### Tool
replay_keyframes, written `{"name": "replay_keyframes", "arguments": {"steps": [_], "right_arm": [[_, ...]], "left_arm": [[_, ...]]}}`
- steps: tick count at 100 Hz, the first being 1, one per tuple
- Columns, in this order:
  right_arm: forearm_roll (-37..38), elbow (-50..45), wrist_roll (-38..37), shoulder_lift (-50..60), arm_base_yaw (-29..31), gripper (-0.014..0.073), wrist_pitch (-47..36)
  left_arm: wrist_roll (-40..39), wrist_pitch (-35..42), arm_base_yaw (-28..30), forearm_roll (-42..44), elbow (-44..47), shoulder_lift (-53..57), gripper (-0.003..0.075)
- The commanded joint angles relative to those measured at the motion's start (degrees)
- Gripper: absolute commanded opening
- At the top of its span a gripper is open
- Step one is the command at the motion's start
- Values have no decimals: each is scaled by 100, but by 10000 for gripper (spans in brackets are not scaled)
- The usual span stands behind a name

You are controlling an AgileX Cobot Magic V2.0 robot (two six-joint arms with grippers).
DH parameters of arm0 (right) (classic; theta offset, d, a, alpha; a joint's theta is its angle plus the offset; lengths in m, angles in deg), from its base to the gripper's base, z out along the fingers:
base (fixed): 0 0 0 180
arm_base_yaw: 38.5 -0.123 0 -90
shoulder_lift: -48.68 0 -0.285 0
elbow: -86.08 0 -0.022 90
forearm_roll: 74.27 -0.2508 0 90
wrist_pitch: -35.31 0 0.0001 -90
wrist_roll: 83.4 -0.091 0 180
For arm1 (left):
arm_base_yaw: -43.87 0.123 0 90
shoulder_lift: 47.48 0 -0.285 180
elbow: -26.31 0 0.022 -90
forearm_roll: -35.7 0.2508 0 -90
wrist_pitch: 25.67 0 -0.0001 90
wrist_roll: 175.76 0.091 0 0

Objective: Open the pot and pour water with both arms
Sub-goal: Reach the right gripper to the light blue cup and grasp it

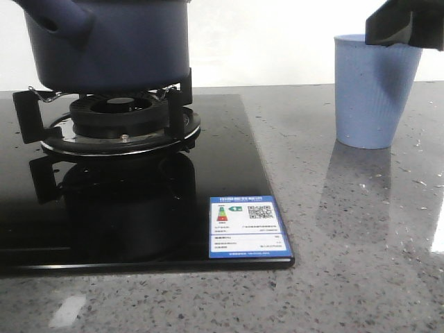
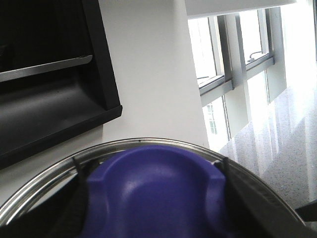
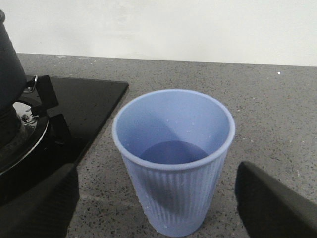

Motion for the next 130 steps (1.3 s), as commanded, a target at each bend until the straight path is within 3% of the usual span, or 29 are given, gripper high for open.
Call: {"name": "replay_keyframes", "arguments": {"steps": [1, 27, 58, 76, 116, 130], "right_arm": [[85, 140, -24, -24, -3, 580, -389], [519, 140, -107, -619, -93, 580, -993], [1190, 140, -1415, -854, -155, 580, -1499], [1225, 140, -1548, -854, -155, 580, -1770], [1225, 140, -1590, -1198, -227, 580, -1520], [1263, 140, -1601, -1431, -371, 580, -2056]], "left_arm": [[-54, 41, -28, -403, -248, 123, 250], [-54, 41, -28, -403, -248, 123, 250], [-54, 41, -28, -403, -248, 123, 250], [-54, 41, -28, -403, -248, 123, 250], [-54, 18, -28, -403, -248, 123, 250], [-54, 18, -28, -403, -248, 123, 250]]}}
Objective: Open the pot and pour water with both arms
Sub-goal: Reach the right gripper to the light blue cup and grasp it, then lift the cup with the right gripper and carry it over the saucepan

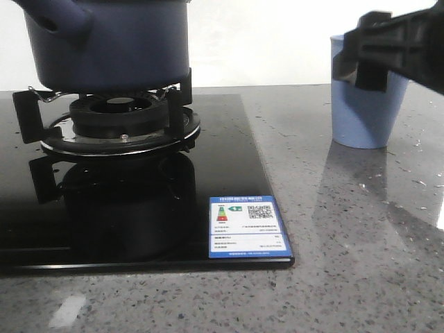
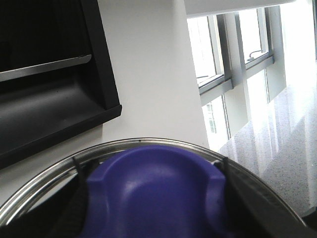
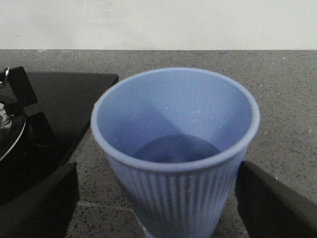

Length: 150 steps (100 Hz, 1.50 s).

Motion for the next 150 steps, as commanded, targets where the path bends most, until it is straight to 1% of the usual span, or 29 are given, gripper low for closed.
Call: {"name": "replay_keyframes", "arguments": {"steps": [1, 12, 25, 47, 91, 113, 118, 123, 137, 144, 150], "right_arm": [[233, 140, -35, -31, -64, 580, -743], [243, 153, -47, -205, -74, 580, -1182], [256, 153, -69, -352, -74, 580, -1298], [493, 153, -465, -670, -74, 580, -1813], [656, 644, -567, -1101, -63, 580, -1699], [656, 644, -896, -1365, -63, 577, -1699], [656, 644, -896, -1380, -63, 557, -1688], [656, 644, -896, -1380, -63, 516, -1677], [656, 644, -896, -1367, -63, 355, -1677], [656, 644, -896, -1318, -63, 307, -1673], [669, 644, -896, -1218, -86, 290, -1591]], "left_arm": [[-45, 18, -28, -425, -248, 123, 250], [-45, 18, -28, -425, -248, 123, 250], [-45, 18, -28, -425, -248, 123, 250], [-45, 18, -28, -425, -169, 123, 250], [-45, 18, -28, -425, -147, 123, 250], [-45, 18, -28, -425, -147, 123, 250], [-45, 18, -28, -425, -147, 123, 250], [-45, 18, -28, -425, -147, 123, 250], [-132, 40, -28, -425, -147, 163, 250], [-233, 157, -28, -425, -134, 210, 250], [-421, 323, -28, -382, -107, 316, 250]]}}
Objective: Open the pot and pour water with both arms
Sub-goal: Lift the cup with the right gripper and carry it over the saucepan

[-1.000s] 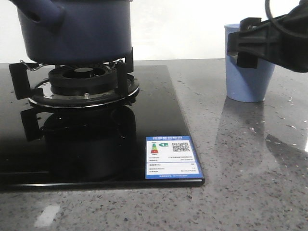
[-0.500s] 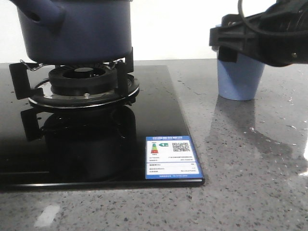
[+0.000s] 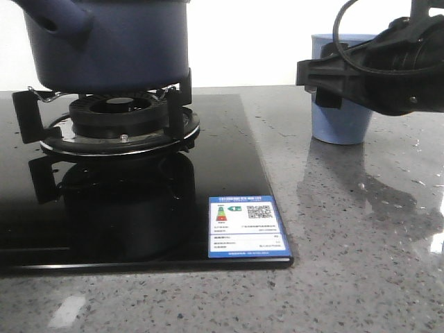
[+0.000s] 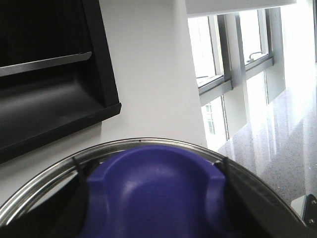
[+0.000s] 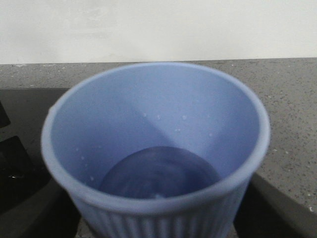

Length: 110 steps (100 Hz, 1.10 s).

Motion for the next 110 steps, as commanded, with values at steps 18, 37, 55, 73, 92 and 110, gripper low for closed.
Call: {"name": "replay_keyframes", "arguments": {"steps": [18, 37, 55, 73, 92, 110], "right_arm": [[1023, 179, 41, 910, -24, 288, 30], [1698, 633, 50, 1547, -24, 288, 950], [2381, 1596, 50, 1706, -66, 288, 2234], [2763, 2656, 50, 1636, -244, 288, 3265], [2951, 3760, 61, 1364, -401, 288, 4046], [3474, 4614, 61, 890, -523, 288, 4903]], "left_arm": [[-743, 747, -28, 270, 53, 661, 250], [-1198, 895, -28, 713, 388, 1130, 250], [-1609, 1182, -28, 1109, 785, 1732, 250], [-1913, 1630, -28, 1201, 1142, 2268, 250], [-2151, 1806, -28, 1201, 1398, 2480, 250], [-2360, 2006, -28, 1201, 1508, 2609, 250]]}}
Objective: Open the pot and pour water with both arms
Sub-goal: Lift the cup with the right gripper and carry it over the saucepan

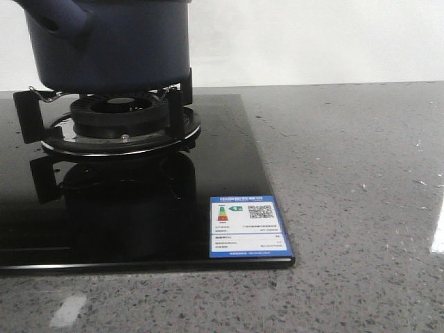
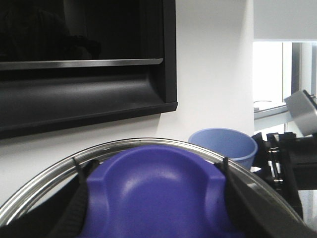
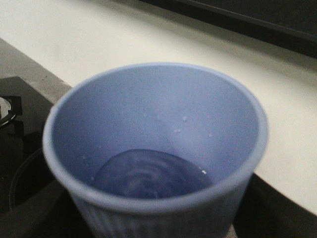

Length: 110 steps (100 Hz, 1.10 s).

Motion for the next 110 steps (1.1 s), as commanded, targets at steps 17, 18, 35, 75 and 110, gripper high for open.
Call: {"name": "replay_keyframes", "arguments": {"steps": [17, 18, 35, 75, 110], "right_arm": [[493, 1224, 74, -431, -35, 288, 379], [534, 1251, 74, -449, -35, 288, 425], [907, 1783, 142, -814, -35, 288, 1004], [1870, 2145, 377, -1192, -307, 288, 1611], [2639, 2160, 377, -1391, -366, 288, 1671]], "left_arm": [[-119, 611, -28, -248, -138, 210, 250], [-119, 623, -28, -248, -138, 220, 250], [-119, 623, -28, -198, -138, 272, 250], [-119, 1129, -28, -198, -138, 272, 250], [-119, 1257, -28, -198, -138, 272, 250]]}}
